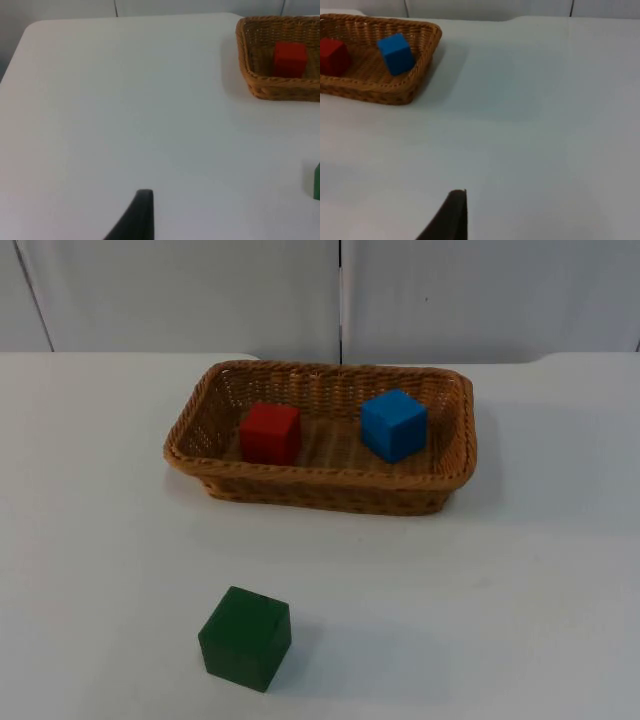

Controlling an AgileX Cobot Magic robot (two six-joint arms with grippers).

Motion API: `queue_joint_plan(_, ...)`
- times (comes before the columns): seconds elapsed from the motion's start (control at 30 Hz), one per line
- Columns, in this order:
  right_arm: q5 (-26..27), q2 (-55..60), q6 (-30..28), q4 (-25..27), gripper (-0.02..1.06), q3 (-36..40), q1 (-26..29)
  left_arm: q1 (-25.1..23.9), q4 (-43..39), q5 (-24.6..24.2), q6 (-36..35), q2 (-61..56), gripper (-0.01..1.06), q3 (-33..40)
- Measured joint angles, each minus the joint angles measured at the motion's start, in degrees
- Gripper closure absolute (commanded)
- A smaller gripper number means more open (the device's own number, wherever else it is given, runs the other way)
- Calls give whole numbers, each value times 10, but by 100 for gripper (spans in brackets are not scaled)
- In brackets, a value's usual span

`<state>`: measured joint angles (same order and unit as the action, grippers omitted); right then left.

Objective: Pick up one cube with each hand and place exactly two cubes into the same basket, leaving the remaining cube outside.

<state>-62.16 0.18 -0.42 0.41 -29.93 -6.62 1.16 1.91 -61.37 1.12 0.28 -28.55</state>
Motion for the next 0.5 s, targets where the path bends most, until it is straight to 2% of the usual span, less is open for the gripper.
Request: queue_joint_plan(0.5,0,0,0,0,-1,0,21,0,0,0,0,0,0,0)
